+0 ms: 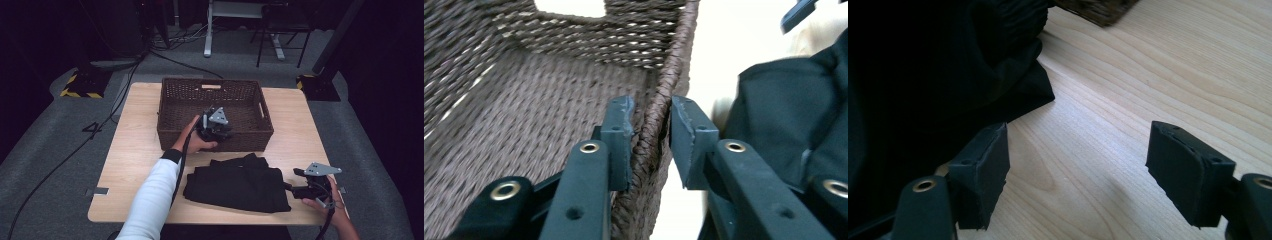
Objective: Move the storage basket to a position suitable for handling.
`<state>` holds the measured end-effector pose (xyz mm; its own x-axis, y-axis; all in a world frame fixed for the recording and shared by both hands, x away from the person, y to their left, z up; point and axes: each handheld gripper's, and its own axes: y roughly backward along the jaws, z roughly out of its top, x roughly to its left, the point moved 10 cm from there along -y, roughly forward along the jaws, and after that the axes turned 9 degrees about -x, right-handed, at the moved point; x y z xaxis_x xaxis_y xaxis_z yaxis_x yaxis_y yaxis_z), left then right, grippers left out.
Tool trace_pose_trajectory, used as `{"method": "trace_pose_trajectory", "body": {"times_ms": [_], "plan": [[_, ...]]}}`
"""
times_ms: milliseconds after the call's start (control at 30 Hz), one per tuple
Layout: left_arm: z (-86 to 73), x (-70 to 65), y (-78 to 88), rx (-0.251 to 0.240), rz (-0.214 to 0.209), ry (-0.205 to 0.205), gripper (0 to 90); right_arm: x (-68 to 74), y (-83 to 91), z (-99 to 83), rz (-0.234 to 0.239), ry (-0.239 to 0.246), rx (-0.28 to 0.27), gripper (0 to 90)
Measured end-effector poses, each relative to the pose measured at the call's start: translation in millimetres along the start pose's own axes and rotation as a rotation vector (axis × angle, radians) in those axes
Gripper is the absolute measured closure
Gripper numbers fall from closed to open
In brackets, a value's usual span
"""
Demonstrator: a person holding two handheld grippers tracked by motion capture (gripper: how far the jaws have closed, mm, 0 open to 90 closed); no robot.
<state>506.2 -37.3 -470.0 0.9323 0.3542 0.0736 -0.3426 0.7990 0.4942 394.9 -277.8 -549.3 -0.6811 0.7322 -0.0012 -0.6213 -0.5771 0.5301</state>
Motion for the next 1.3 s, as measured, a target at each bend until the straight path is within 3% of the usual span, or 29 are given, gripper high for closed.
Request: {"method": "trace_pose_trajectory", "body": {"times_ms": [500,767,900,933,1000,1033,1100,1133,1167,1300], "plan": [[20.3,-37.4,-29.2,-0.021,-0.076,-0.031,71.5,7.4,-7.0,-1.7,0.019,0.012,0.019,25.9],[28.3,-46.0,-40.4,-0.048,-0.073,-0.015,70.7,6.9,-7.4,-2.2,0.015,0.01,0.021,26.0],[28.6,-45.6,-32.5,-0.069,-0.076,0.032,63.2,6.7,-6.4,-1.5,0.011,0.012,0.015,26.0],[28.6,-44.9,-24.4,-0.069,-0.065,0.049,56.3,6.7,-5.7,-0.7,0.017,0.003,0.007,26.0],[28.9,-45.1,-19.3,-0.07,-0.057,0.05,50.8,6.3,-5.1,-0.3,0.018,-0.004,0.004,26.0],[30.3,-46.9,-6.4,-0.081,-0.052,0.055,48.2,4.0,-3.9,0.7,0.008,-0.012,-0.001,26.0],[31.0,-47.2,1.0,-0.084,-0.044,0.059,44.9,3.3,-2.8,1.4,0.005,-0.013,-0.005,26.0],[31.8,-49.6,21.2,-0.094,-0.014,0.073,40.2,2.7,-0.3,3.7,-0.002,-0.013,-0.014,26.0],[31.8,-49.6,21.2,-0.094,-0.014,0.073,32.4,2.7,-0.3,3.7,-0.002,-0.013,-0.014,26.0],[21.8,-59.1,44.8,-0.073,0.027,0.053,26.7,0.7,6.1,10.4,-0.032,-0.013,-0.033,25.8]]}}
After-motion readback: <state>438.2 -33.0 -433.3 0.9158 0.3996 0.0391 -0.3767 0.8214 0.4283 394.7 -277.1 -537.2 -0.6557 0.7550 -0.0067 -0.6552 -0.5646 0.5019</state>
